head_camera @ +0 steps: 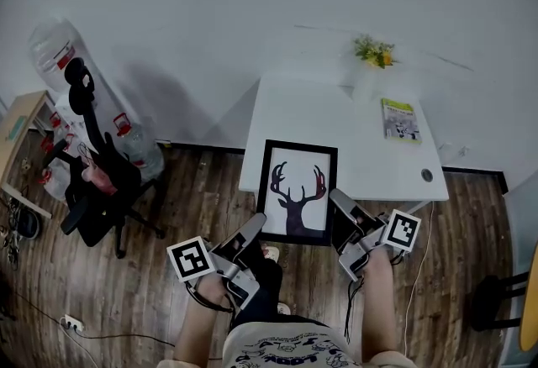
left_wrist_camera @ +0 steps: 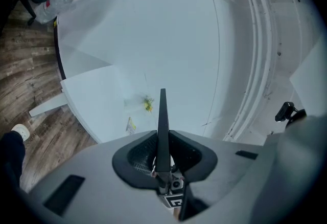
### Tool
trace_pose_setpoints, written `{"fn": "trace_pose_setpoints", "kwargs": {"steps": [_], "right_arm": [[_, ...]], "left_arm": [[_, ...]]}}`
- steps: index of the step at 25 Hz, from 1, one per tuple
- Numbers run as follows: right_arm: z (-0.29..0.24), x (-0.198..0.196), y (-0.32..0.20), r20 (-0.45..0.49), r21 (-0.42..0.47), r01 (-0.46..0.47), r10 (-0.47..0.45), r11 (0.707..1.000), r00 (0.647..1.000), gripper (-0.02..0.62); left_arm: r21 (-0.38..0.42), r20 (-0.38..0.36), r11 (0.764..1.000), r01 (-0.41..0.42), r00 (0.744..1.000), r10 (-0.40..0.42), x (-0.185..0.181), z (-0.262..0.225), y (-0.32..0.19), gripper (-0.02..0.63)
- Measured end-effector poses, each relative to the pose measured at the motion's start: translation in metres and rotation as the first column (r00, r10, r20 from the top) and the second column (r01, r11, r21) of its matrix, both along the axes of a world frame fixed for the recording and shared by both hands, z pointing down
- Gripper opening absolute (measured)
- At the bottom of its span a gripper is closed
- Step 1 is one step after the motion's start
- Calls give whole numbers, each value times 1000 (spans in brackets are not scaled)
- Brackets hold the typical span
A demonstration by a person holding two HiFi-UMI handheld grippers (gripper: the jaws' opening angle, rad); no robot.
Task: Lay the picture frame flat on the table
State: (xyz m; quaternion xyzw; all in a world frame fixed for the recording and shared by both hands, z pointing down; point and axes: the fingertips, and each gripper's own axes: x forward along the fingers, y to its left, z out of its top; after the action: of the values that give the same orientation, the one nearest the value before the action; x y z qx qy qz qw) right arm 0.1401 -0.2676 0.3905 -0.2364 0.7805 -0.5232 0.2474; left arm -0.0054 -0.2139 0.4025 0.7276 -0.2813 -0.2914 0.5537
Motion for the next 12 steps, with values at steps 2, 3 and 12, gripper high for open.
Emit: {"fn": "trace_pose_setpoints", "kwargs": {"steps": [2,3,12], "right_arm": [[1,0,-21,-4,3,-7,7,1000,1000,83],[1,-1,-31,-4,3,-11,11,1000,1000,83],[-5,-15,-158,-3,3,-53,53,999,999,83]], "left_arm": [[-3,-5,1000,-6,1000,6,0,2,-21,83],[-5,-7,1000,-9,1000,9,-1,2,-32,83],[-5,-16,999,-53,998,53,-15,-3,-163,83]]}}
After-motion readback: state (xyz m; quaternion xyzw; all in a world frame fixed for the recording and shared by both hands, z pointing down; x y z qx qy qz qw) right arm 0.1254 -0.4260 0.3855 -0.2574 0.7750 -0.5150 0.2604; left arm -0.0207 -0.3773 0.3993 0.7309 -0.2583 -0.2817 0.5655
